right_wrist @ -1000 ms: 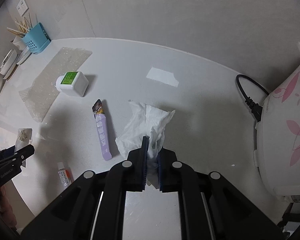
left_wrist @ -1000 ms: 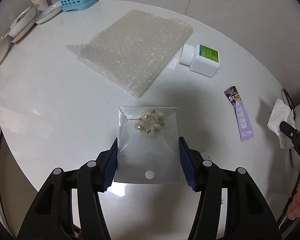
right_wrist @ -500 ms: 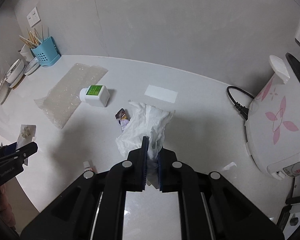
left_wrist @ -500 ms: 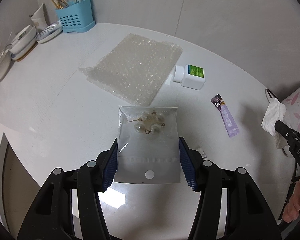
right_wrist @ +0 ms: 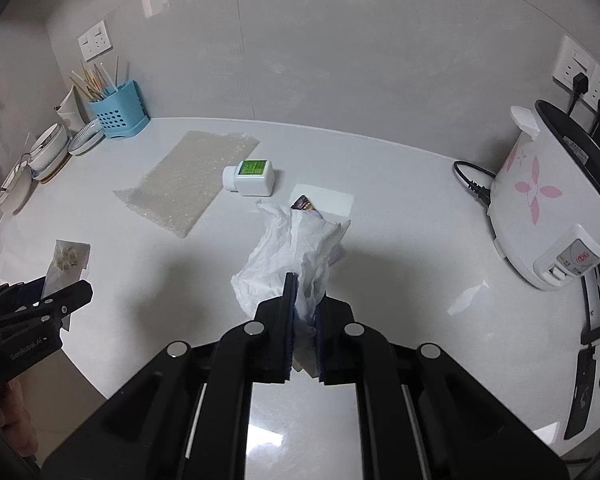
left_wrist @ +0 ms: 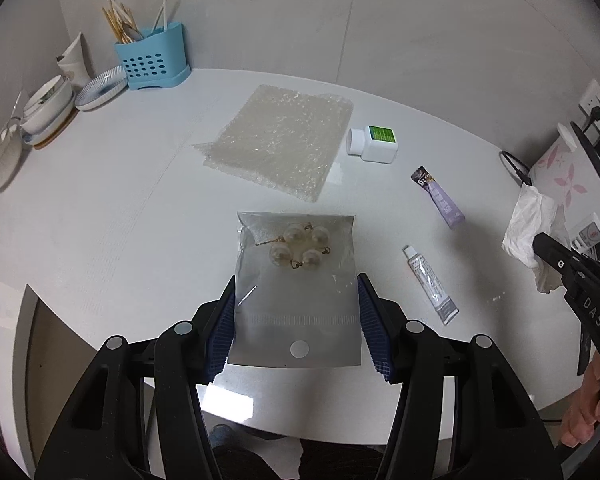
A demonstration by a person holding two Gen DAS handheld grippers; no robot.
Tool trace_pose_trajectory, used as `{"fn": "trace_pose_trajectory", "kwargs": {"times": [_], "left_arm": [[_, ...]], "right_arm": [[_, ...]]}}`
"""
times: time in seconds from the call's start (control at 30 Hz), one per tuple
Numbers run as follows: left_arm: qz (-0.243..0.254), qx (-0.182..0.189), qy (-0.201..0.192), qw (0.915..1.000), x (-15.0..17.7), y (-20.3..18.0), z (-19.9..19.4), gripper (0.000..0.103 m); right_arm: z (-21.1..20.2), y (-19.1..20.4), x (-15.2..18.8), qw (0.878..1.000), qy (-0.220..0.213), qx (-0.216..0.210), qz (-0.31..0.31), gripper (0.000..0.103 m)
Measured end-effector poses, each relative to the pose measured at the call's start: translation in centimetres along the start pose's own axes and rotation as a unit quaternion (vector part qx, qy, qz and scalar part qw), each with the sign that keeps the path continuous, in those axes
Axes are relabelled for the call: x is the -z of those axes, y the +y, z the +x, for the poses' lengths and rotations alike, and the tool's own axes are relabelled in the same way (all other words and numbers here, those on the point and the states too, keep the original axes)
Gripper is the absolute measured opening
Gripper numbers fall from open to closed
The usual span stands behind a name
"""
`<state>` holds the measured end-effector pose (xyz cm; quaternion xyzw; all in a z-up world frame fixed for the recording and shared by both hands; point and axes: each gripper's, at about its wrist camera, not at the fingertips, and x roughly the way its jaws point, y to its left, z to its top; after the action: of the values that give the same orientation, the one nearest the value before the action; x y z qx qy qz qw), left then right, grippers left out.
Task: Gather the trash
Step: 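Lift the earring bag and tissue and carry them down to the wastebasket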
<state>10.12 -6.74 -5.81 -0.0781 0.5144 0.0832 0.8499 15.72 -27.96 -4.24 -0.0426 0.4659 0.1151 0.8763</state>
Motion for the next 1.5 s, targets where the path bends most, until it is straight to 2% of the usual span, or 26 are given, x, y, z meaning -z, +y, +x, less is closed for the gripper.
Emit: {"fn": "trace_pose_trajectory", "kwargs": {"times": [0.27, 0.53, 0.87, 1.17, 1.5], "left_arm": [[0.037, 0.018, -0.013, 0.9991, 3.9, 4.0, -3.1, 0.055], [0.079, 0.037, -0.027, 0.9958, 8.7, 9.2, -6.1, 0.055], [0.103, 0.053, -0.008, 0.9933, 16.1, 16.5, -7.5, 0.055], [0.090, 0.051, 0.009, 0.9945, 20.9, 19.8, -5.5, 0.055], [0.078, 0.032, 0.012, 0.9964, 24.9, 20.7, 1.6, 0.055]], "right_arm": [[-3.7, 5.9, 4.1, 1.000, -0.012, 0.008, 0.013, 0.007], [-6.9, 12.6, 9.7, 0.999, -0.022, 0.020, 0.030, 0.007], [-8.8, 20.3, 18.2, 0.998, 0.011, 0.033, 0.050, 0.007], [-6.5, 23.5, 23.4, 0.997, 0.066, 0.032, 0.033, 0.007], [0.7, 23.1, 28.4, 0.994, 0.109, 0.014, 0.018, 0.007]]}}
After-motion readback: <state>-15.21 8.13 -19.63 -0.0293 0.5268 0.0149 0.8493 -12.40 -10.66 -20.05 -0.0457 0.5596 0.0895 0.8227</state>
